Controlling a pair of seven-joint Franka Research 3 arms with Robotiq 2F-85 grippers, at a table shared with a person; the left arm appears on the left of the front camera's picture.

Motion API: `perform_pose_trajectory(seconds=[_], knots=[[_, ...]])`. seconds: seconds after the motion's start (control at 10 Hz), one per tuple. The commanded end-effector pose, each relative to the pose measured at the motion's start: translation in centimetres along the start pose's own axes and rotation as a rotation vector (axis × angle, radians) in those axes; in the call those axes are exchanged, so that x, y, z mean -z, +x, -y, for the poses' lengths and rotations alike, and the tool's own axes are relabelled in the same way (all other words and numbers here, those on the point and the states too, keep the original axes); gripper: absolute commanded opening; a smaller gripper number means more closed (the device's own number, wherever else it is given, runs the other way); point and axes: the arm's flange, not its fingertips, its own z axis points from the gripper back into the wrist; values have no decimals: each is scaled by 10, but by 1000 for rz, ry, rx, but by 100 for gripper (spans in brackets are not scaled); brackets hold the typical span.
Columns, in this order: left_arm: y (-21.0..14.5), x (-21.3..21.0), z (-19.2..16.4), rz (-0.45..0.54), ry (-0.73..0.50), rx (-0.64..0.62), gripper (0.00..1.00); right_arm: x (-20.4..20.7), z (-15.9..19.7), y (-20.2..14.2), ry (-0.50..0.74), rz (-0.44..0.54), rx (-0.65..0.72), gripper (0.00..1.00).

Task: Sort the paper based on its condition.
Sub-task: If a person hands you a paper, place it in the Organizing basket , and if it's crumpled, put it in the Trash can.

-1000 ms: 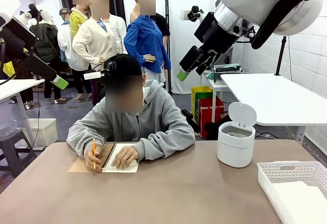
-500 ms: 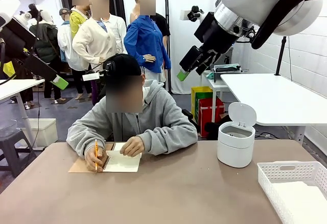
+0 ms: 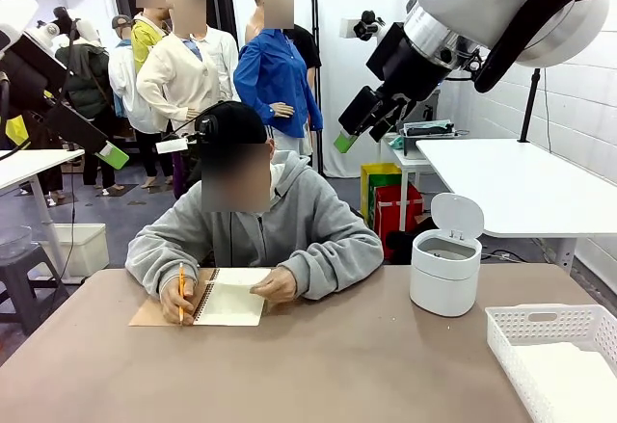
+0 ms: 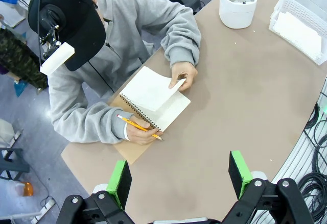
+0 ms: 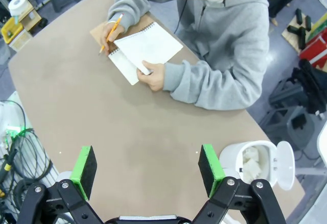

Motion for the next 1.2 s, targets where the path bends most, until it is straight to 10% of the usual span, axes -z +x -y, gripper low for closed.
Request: perform_pose_trajectory(seconds=[0.0, 1.1], knots=[[-1, -1, -1, 4, -7, -2, 100, 0, -1, -1, 1, -2, 8, 100], [-1, -1, -1, 4, -7, -2, 100, 0, -1, -1, 1, -2, 8, 100]])
